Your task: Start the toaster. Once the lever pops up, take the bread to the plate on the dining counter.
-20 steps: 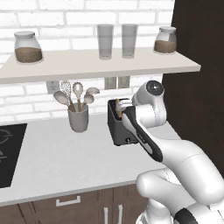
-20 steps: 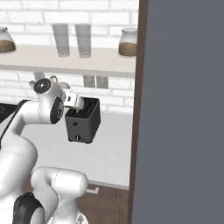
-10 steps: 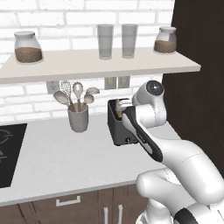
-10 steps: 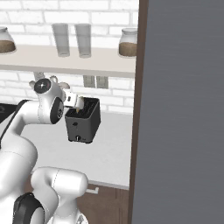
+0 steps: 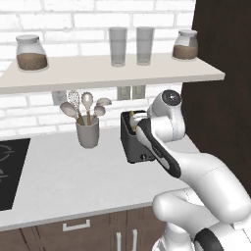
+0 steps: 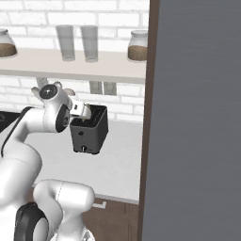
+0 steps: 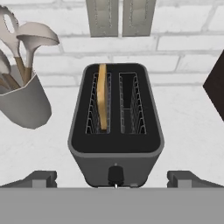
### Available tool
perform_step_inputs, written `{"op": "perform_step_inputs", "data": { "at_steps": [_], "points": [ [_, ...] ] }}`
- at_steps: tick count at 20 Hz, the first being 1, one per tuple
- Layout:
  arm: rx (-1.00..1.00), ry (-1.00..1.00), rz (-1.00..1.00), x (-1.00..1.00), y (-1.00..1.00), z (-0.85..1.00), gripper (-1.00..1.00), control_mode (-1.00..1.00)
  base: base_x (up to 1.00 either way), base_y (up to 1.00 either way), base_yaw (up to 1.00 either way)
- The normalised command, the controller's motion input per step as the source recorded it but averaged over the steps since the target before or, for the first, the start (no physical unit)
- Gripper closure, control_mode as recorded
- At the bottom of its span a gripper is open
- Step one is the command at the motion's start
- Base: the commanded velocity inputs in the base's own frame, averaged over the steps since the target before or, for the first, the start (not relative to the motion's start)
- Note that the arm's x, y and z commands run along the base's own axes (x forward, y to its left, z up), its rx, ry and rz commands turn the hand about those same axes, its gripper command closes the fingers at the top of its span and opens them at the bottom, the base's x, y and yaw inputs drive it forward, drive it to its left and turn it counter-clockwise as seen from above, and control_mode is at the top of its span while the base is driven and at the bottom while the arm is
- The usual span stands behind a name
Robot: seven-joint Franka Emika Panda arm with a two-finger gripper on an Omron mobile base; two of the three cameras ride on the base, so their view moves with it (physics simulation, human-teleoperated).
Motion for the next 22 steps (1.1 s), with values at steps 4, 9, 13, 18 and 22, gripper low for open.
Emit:
{"op": "perform_step_inputs", "data": {
  "at_steps": [4, 9, 13, 18, 22],
  "points": [
    [0.00, 0.03, 0.00, 0.20, 0.00, -0.20, -1.00, -1.00, 0.00, 0.00, 0.00],
    [0.00, 0.00, 0.00, 0.23, 0.03, -0.21, -1.00, -1.00, 0.00, 0.00, 0.00],
    [0.00, 0.00, 0.00, 0.19, 0.01, -0.16, -1.00, -1.00, 0.00, 0.00, 0.00],
    [0.00, -0.03, 0.00, 0.18, 0.01, -0.03, -1.00, -1.00, 0.00, 0.00, 0.00],
    [0.00, -0.05, 0.00, 0.12, 0.00, 0.00, -1.00, -1.00, 0.00, 0.00, 0.00]
  ]
}}
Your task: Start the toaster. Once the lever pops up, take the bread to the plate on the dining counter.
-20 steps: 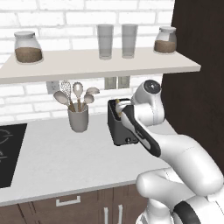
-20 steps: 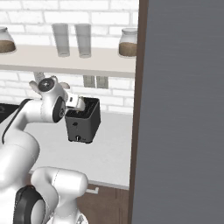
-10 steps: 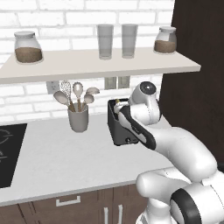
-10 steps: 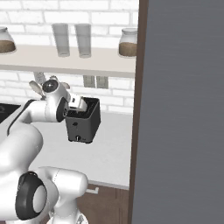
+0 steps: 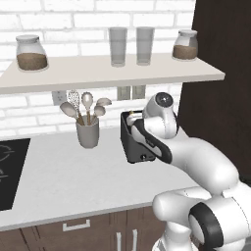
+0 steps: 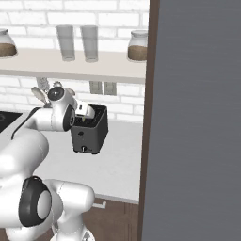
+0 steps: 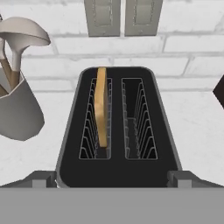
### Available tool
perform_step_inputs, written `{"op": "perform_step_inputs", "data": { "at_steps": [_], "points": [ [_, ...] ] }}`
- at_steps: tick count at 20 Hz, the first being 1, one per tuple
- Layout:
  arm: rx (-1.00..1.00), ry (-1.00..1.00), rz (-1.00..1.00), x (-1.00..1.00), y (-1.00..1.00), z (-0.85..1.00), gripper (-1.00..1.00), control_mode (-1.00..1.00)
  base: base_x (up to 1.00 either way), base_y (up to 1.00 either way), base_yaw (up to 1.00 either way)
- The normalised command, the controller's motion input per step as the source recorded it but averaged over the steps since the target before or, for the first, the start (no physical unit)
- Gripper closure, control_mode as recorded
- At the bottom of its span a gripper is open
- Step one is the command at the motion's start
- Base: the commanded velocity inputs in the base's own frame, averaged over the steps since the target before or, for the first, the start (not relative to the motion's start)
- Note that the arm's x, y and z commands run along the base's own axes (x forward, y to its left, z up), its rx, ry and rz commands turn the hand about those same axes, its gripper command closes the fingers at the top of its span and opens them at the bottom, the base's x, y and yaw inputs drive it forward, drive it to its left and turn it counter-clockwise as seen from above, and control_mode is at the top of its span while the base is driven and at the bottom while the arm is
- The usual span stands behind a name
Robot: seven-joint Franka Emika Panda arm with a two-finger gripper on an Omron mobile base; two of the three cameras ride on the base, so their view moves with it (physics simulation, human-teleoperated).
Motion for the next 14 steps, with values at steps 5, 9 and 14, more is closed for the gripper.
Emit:
{"op": "perform_step_inputs", "data": {
  "at_steps": [5, 9, 14],
  "points": [
    [0.00, -0.02, 0.00, 0.10, 0.01, 0.00, -1.00, -1.00, 0.00, 0.00, 0.00],
    [0.00, 0.00, 0.00, 0.08, 0.05, -0.01, -1.00, -1.00, 0.00, 0.00, 0.00],
    [0.00, 0.00, 0.00, 0.08, 0.09, -0.02, -1.00, -1.00, 0.00, 0.00, 0.00]
  ]
}}
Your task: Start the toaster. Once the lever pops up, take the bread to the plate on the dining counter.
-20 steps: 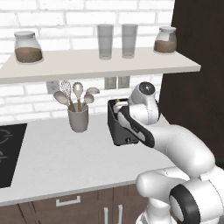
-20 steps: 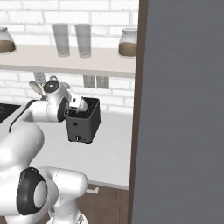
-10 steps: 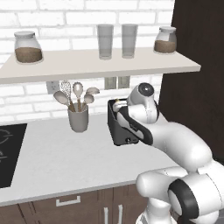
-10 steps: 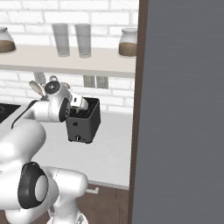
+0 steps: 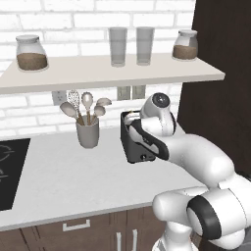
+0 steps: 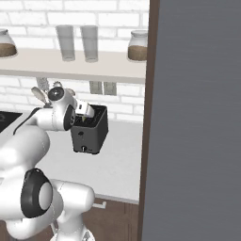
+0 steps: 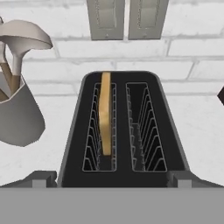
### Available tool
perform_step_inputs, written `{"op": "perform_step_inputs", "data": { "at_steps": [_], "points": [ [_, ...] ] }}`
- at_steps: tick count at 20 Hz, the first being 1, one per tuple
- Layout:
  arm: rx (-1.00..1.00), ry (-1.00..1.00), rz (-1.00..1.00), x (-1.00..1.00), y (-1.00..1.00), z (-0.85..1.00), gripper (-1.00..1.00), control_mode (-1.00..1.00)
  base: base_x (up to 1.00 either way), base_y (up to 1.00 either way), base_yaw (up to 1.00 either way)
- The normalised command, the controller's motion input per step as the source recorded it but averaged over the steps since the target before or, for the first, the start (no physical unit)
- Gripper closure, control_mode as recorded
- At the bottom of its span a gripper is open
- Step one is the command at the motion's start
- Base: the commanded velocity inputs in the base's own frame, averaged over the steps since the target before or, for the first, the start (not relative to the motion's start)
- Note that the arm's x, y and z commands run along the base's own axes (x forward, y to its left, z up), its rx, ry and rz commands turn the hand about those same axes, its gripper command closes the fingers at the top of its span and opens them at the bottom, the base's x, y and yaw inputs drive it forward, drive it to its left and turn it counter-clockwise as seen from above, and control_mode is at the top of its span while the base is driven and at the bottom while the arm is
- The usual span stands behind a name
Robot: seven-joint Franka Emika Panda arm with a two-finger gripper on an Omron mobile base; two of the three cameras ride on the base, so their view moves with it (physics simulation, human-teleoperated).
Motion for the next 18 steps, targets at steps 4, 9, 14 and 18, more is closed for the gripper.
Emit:
{"op": "perform_step_inputs", "data": {
  "at_steps": [4, 9, 14, 18],
  "points": [
    [0.00, 0.00, 0.00, 0.02, 0.03, -0.08, -1.00, -1.00, 0.00, 0.00, 0.00],
    [0.00, 0.00, 0.00, 0.08, 0.00, -0.14, -1.00, -1.00, 0.00, 0.00, 0.00],
    [0.00, 0.00, 0.00, 0.18, 0.01, -0.16, -1.00, -1.00, 0.00, 0.00, 0.00],
    [0.00, 0.00, 0.00, 0.15, 0.04, -0.09, -1.00, -1.00, 0.00, 0.00, 0.00]
  ]
}}
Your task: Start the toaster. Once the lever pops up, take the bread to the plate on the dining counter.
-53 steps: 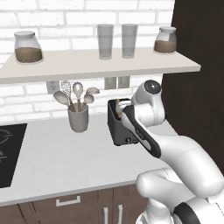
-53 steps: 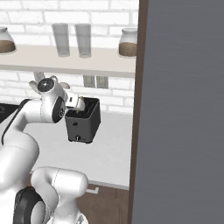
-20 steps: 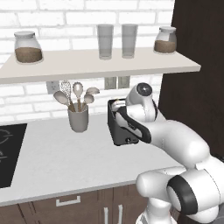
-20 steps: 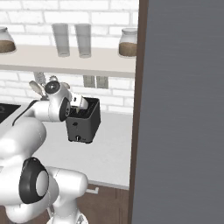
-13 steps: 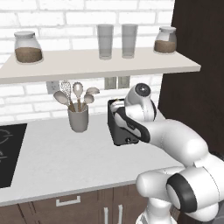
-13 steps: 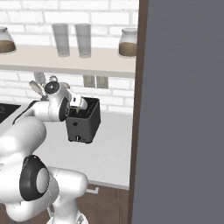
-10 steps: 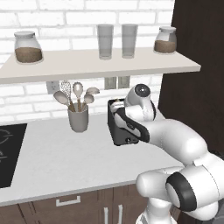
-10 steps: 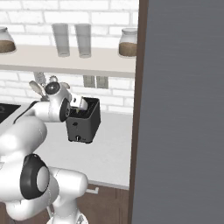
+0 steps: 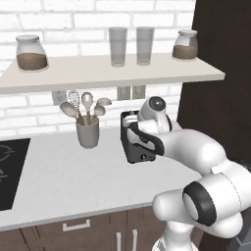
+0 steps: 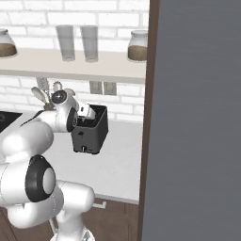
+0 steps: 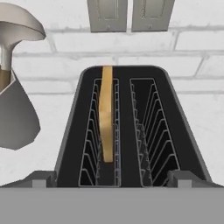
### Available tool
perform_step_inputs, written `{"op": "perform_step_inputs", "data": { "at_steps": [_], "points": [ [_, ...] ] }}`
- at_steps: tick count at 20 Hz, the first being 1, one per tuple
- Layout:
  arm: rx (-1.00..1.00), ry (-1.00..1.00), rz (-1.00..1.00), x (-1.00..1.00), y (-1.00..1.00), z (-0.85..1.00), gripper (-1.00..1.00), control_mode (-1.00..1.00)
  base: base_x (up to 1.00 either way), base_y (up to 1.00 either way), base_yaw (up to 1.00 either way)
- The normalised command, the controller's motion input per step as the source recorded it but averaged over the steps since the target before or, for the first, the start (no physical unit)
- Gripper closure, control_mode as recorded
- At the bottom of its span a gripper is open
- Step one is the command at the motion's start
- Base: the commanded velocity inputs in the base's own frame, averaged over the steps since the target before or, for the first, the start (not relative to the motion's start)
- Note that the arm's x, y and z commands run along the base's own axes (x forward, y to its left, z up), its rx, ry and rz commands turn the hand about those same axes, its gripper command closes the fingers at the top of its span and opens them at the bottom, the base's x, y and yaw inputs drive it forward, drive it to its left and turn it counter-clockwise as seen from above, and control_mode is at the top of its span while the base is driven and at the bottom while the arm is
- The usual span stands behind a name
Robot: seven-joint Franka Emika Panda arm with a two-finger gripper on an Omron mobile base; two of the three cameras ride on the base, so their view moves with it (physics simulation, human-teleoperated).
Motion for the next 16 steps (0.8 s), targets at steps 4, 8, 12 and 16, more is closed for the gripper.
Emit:
{"op": "perform_step_inputs", "data": {
  "at_steps": [4, 8, 12, 16],
  "points": [
    [0.00, 0.00, 0.00, 0.15, 0.06, -0.04, -1.00, -1.00, 0.00, 0.00, 0.00],
    [0.00, 0.00, 0.00, 0.16, 0.03, -0.01, -1.00, -1.00, 0.00, 0.00, 0.00],
    [0.00, 0.00, 0.00, 0.18, 0.01, -0.08, -1.00, -1.00, 0.00, 0.00, 0.00],
    [0.00, 0.00, 0.00, 0.22, 0.00, -0.12, -1.00, -1.00, 0.00, 0.00, 0.00]
  ]
}}
